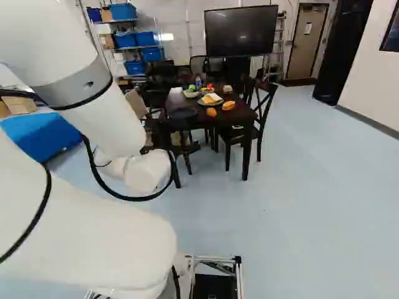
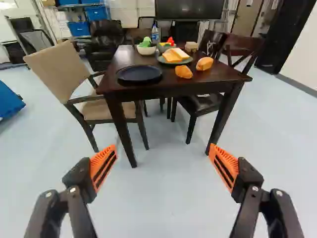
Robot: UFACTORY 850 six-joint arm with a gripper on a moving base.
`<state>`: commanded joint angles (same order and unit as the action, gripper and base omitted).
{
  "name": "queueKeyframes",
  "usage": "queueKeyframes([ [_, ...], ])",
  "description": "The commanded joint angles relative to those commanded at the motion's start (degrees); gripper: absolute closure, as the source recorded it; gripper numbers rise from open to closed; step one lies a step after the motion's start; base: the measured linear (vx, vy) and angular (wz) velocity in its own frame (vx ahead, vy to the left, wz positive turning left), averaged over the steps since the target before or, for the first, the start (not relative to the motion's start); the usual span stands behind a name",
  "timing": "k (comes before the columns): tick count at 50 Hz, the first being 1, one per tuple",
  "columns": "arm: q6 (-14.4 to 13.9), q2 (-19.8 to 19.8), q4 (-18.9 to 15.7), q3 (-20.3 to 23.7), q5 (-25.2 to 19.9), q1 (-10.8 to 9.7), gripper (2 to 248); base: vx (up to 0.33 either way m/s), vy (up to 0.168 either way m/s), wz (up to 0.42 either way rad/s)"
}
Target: Move the croissant to the empty plate
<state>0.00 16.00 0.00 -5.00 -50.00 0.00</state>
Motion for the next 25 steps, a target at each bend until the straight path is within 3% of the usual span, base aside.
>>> queueKeyframes([
  [8, 0.0, 0.0, 0.0, 0.0, 0.0, 0.0, 3, 0.104, -0.014, -0.003],
  [25, 0.0, 0.0, 0.0, 0.0, 0.0, 0.0, 3, 0.221, -0.043, -0.018],
])
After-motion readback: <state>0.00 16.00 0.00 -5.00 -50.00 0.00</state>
